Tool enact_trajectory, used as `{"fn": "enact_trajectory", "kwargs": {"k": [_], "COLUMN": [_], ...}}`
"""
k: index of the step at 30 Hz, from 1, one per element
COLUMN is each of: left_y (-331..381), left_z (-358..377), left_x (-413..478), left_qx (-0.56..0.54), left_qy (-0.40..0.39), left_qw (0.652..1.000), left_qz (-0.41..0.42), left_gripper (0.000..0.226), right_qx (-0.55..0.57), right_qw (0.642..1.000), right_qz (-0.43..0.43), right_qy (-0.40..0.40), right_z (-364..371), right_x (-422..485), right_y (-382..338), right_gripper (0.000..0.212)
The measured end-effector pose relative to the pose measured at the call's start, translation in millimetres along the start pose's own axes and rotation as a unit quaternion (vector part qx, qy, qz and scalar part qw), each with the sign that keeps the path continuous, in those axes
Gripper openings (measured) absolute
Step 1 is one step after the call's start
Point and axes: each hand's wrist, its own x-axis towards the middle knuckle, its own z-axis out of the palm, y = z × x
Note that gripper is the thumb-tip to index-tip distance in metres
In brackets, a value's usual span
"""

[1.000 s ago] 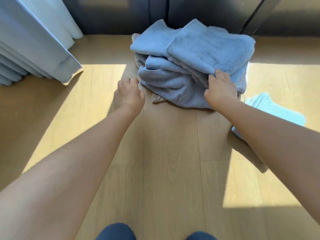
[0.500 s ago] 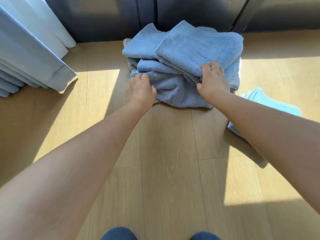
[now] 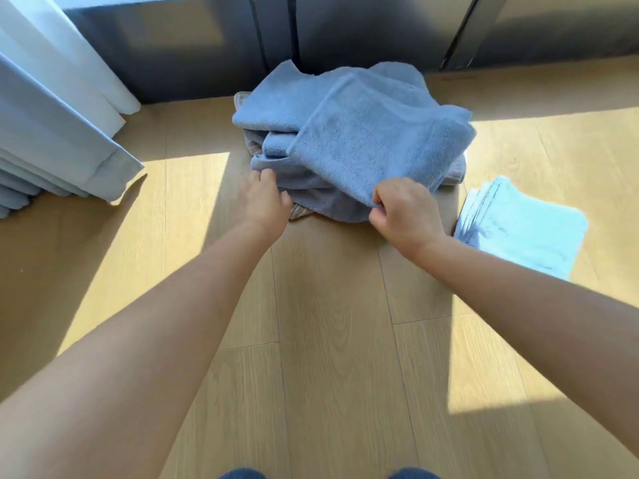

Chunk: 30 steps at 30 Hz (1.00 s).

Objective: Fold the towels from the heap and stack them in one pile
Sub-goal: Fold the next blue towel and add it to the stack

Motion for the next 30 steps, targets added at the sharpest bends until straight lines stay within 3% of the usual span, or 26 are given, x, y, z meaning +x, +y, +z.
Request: {"fn": "enact_trajectory", "kwargs": {"k": [3, 6, 7, 10, 14, 19, 24, 27, 28, 30], "left_y": [-9.0, -30.3, -37.4, -60.0, -79.8, -85.1, -79.9, -73.6, -72.2, -67.9], "left_z": [17.8, 51.4, 62.0, 89.3, 117.3, 125.8, 123.8, 123.9, 125.1, 123.5], "left_x": [-16.5, -39.9, -51.6, -97.6, -141.4, -154.4, -157.9, -172.3, -177.5, -189.6], "left_qx": [-0.16, -0.258, -0.26, -0.221, -0.169, -0.187, -0.273, -0.266, -0.24, -0.206], "left_qy": [-0.025, -0.062, -0.078, -0.148, -0.224, -0.207, -0.197, -0.227, -0.226, -0.216], "left_qw": [0.982, 0.947, 0.942, 0.94, 0.934, 0.935, 0.913, 0.921, 0.933, 0.951], "left_qz": [-0.1, -0.182, -0.196, -0.214, -0.222, -0.217, -0.228, -0.171, -0.143, -0.087], "left_gripper": [0.037, 0.038, 0.037, 0.038, 0.036, 0.04, 0.039, 0.008, 0.018, 0.031], "right_qx": [0.01, 0.006, -0.001, -0.02, -0.037, -0.062, -0.056, -0.042, -0.005, 0.065], "right_qw": [0.998, 0.994, 0.99, 0.965, 0.935, 0.923, 0.921, 0.928, 0.932, 0.93], "right_qz": [-0.055, -0.072, -0.071, -0.017, -0.007, -0.038, -0.039, -0.014, 0.019, 0.075], "right_qy": [-0.007, -0.088, -0.12, -0.259, -0.354, -0.378, -0.384, -0.371, -0.361, -0.353], "right_z": [19.9, 44.0, 52.1, 69.3, 71.4, 64.9, 68.2, 51.8, 47.0, 40.1], "right_x": [-59.7, -125.1, -145.4, -196.6, -236.6, -261.5, -284.9, -283.1, -278.1, -267.7], "right_y": [-9.0, -24.1, -27.0, -29.9, -37.5, -46.0, -52.4, -60.0, -63.3, -68.6], "right_gripper": [0.017, 0.01, 0.003, 0.031, 0.039, 0.037, 0.04, 0.029, 0.024, 0.036]}}
